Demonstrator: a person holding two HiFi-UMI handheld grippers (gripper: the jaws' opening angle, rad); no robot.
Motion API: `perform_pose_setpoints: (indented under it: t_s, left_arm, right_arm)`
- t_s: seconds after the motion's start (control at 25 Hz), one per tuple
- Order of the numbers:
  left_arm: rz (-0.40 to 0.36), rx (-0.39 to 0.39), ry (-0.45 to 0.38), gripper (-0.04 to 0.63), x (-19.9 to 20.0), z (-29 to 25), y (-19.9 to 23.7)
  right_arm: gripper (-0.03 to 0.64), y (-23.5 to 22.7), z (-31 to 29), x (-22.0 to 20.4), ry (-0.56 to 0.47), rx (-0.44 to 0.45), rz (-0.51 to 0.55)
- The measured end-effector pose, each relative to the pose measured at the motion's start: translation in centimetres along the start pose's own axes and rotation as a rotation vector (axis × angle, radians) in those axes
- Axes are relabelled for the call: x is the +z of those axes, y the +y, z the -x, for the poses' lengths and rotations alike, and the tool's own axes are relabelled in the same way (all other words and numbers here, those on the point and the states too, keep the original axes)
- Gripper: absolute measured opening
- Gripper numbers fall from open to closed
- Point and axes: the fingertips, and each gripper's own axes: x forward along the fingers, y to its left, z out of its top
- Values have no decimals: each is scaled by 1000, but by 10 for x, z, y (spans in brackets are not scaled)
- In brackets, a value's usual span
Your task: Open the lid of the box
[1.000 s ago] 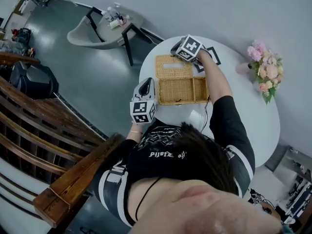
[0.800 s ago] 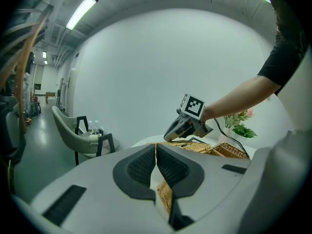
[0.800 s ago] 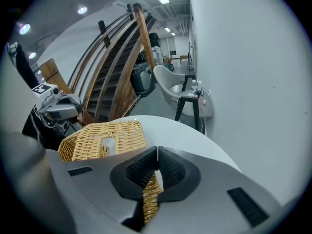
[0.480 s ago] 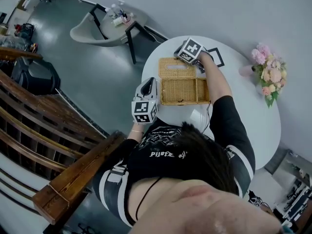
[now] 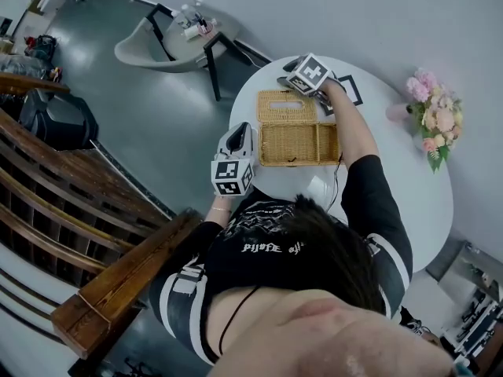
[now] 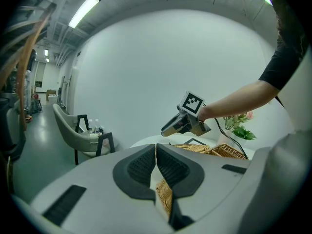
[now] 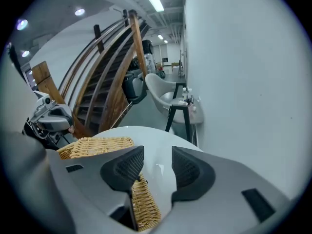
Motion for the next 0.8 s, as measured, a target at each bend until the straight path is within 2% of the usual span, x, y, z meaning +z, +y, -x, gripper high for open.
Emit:
perform_pose_setpoints:
  t_s: [0.2,0.56,0.68,0.8]
  left_arm:
    - [-5,7,-25,25,8,4,1]
    - [-32,-2,-67,25,21,19,-7]
    - [-40,-9,-87,25,28,23,-13]
    - [-48,-18,-100,25,32,28,-17]
  right_arm:
    - [207,-2,32,22,-137,-73,-13]
    - [219,-6,120,49,-404,-335,-64]
    - [219,1,141,49,-454,-407,-84]
    - [219,21,157,47,-491,-441,-87]
